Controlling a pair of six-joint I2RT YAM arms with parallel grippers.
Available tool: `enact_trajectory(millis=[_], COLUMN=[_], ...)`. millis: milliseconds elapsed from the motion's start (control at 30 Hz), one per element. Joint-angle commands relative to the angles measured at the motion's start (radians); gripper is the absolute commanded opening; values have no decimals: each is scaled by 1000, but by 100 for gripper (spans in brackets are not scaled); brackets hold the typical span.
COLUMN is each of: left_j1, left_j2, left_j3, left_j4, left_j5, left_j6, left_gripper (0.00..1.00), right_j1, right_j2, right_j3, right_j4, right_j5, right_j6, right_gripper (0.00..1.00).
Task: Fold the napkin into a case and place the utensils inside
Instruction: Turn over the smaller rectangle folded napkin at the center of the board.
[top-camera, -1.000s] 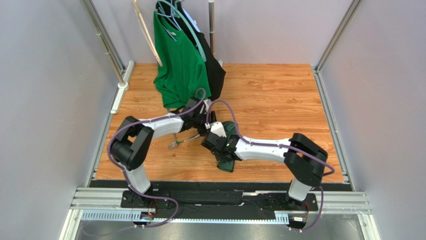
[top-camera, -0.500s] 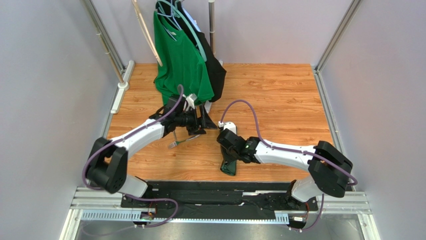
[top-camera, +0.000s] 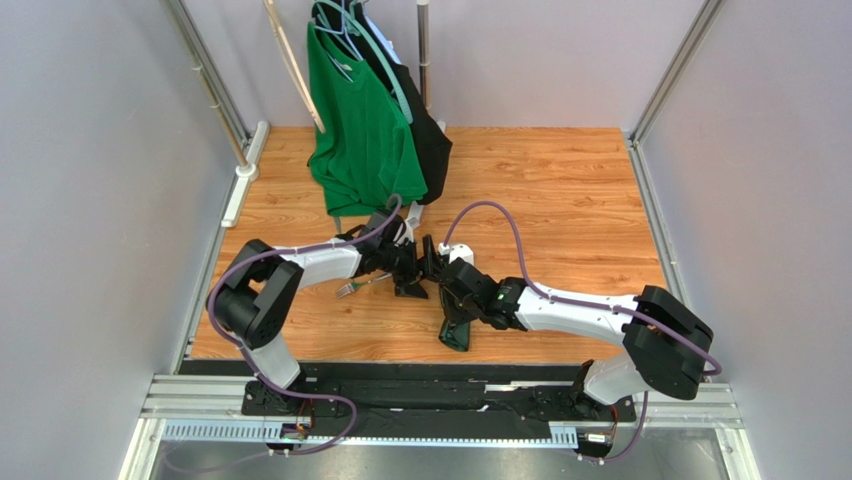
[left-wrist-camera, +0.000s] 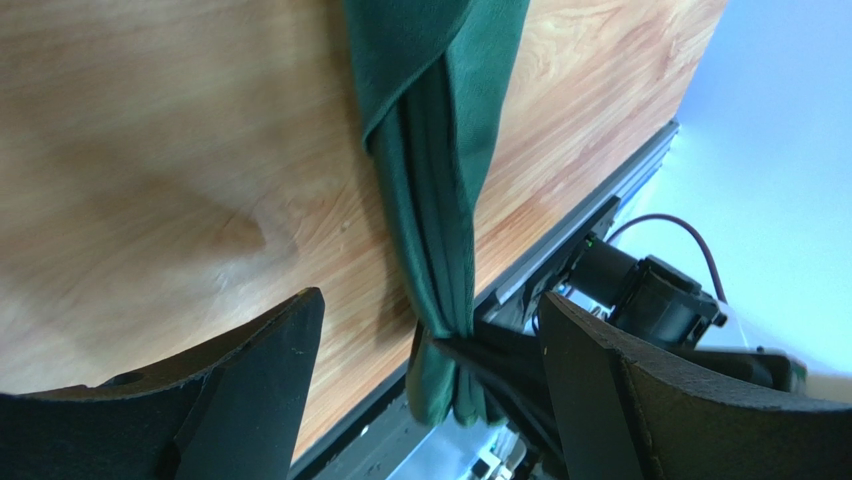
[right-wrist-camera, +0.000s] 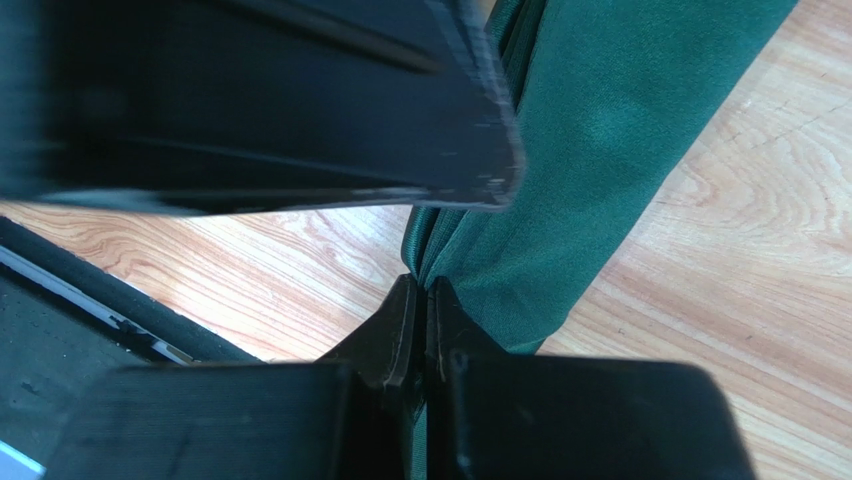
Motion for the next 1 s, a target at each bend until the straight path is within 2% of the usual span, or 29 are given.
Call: enact_trajectory(millis=[0, 133, 333, 367, 433, 467, 533, 667, 767, 967], left_j1=[-24, -41, -58, -56, -56, -58, -56, -56, -58, -56], left_j2=[49, 118, 150, 150, 149, 149, 141, 121, 95, -6], left_j3=[57, 106, 178, 180, 192, 193, 197, 213, 226, 243], left_j4=[11, -12, -84, -87, -110, -128, -139, -219, -281, -432], left_j5=[-40, -66, -158, -168, -192, -200, -223, -276, -321, -439], left_j6=[-42, -33, 26, 39, 56, 70, 82, 133, 162, 214], left_gripper=[87, 84, 70, 64, 59, 49, 41, 10, 0, 0], right_j1=[-5, -8, -16, -16, -17, -17, -17, -17, -16, -2], right_j2=[-52, -64, -74, -74, -74, -69, -63, -64, -66, -46], right_j3=[-4, -12, -44, -52, -63, -63, -64, -63, -57, -51], right_j4=[70, 76, 115, 124, 153, 158, 174, 190, 202, 302], right_j5=[-2, -4, -25, -30, -44, -47, -62, -77, -102, -209], right_j6=[-19, -30, -39, -41, -42, -42, -45, -42, -24, 48], right_gripper=[0, 0, 0, 0, 0, 0, 0, 0, 0, 0])
